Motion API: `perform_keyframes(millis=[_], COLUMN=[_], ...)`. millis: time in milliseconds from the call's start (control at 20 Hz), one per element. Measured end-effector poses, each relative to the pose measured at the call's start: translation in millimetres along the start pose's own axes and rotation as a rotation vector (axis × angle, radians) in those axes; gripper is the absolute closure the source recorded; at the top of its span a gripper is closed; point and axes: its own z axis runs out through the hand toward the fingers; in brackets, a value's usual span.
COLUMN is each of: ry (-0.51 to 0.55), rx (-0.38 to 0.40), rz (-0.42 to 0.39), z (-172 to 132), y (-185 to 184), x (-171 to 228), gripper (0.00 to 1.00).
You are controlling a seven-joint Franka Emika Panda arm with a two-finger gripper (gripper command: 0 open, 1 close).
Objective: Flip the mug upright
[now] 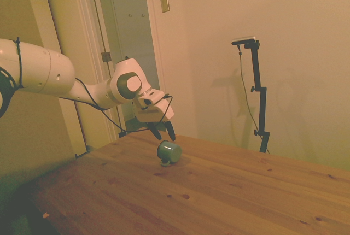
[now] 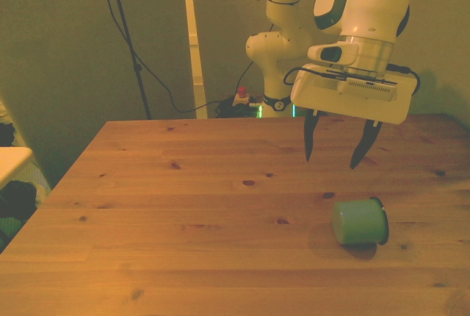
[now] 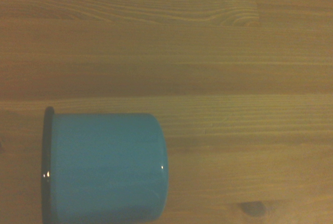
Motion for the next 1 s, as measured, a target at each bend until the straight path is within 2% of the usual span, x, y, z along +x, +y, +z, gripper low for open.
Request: perform_keyframes(millis=[250, 650, 1000], ry=[0.022, 0.139, 0.215], rx=[-0.003, -0.103, -0.185], rz=[-0.037, -0.047, -0.027], z=[10.1, 26.3, 41.8], y=[-42.2, -92.3, -102.5], x=[-28.1, -62.1, -73.3], gripper=[0.0, 0.0, 0.0])
